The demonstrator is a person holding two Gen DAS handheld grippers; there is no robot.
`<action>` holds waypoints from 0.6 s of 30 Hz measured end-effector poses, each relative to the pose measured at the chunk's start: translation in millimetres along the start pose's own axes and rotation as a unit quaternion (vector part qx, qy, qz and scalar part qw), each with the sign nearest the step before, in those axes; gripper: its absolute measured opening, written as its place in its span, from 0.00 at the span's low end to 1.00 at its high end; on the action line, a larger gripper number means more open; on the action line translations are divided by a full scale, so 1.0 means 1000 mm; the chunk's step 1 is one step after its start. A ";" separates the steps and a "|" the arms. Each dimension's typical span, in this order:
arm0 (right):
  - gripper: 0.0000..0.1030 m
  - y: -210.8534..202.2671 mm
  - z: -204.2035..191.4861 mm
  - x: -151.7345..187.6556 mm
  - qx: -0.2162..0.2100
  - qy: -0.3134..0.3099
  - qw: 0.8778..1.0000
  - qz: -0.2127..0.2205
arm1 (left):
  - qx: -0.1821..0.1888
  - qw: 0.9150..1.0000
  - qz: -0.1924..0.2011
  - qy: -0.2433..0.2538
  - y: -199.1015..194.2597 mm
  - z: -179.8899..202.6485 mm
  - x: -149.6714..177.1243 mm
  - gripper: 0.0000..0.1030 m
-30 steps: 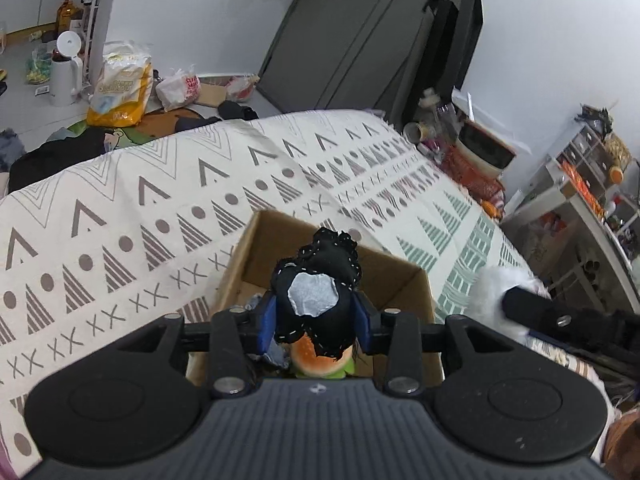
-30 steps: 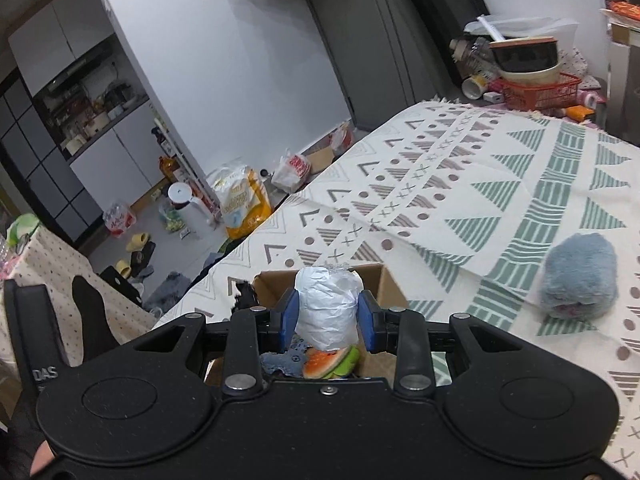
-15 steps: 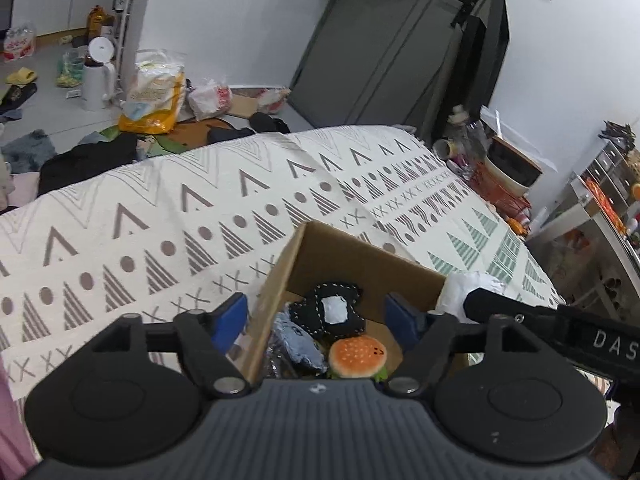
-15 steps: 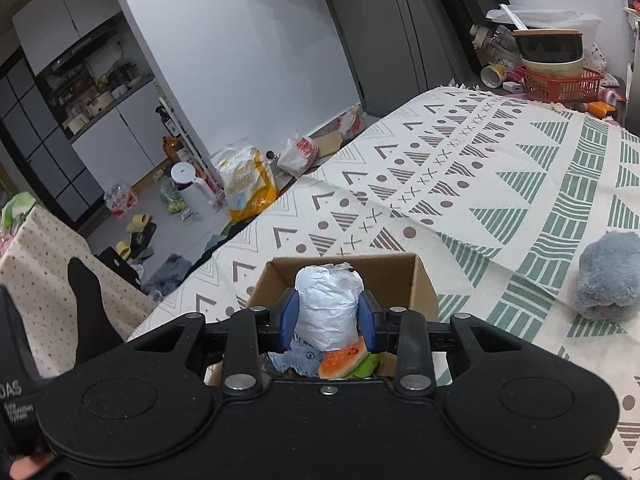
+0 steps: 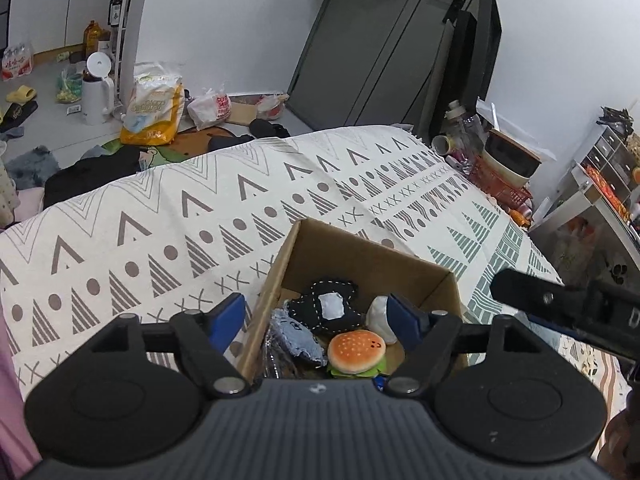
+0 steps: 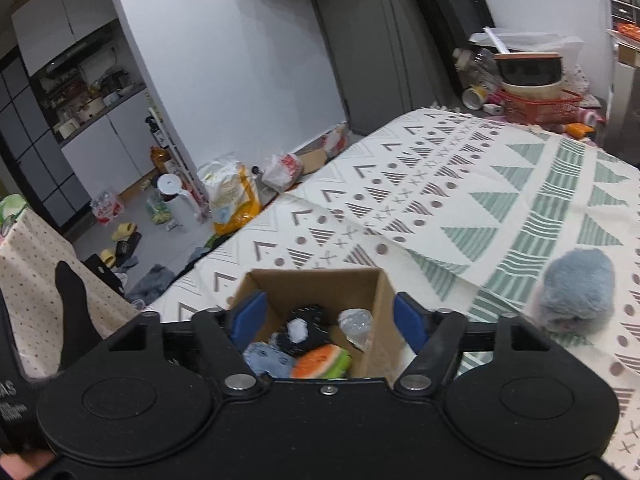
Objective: Organize soft objects
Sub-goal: 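Carry both items over the cardboard box and open both tools to drop them in, then withdraw both tools from the box toward the gray fluffy plush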
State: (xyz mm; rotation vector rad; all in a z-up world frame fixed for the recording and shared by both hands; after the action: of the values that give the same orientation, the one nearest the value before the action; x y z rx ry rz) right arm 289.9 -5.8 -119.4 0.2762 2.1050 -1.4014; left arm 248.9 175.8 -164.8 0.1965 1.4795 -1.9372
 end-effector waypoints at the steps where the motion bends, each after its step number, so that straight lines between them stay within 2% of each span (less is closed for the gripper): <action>1: 0.71 -0.001 0.003 0.002 0.001 0.001 1.000 -0.002 | 0.000 1.000 0.001 0.002 -0.001 0.002 0.001 0.74; 7: 0.77 -0.013 0.024 0.015 0.007 0.013 1.000 -0.006 | -0.001 1.000 -0.003 0.002 -0.002 0.014 0.006 0.74; 18: 0.88 -0.052 0.064 0.018 0.017 0.034 0.999 0.019 | -0.010 0.999 -0.013 0.047 -0.010 0.064 0.022 0.75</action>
State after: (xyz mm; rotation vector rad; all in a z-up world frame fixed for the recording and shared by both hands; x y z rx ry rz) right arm 273.6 -88.2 -106.9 0.3806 2.1200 -1.4263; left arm 244.3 110.3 -145.6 0.2634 1.5690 -1.9561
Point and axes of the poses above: each gripper's, at about its wrist camera, not at the fingertips, and y roughly the way its jaws point, z to its right, x to its underside, the point moved 8 cm from there along y, roughly the way its jaws point, and after that the axes turned 12 degrees about -z, right-handed, at the moved point
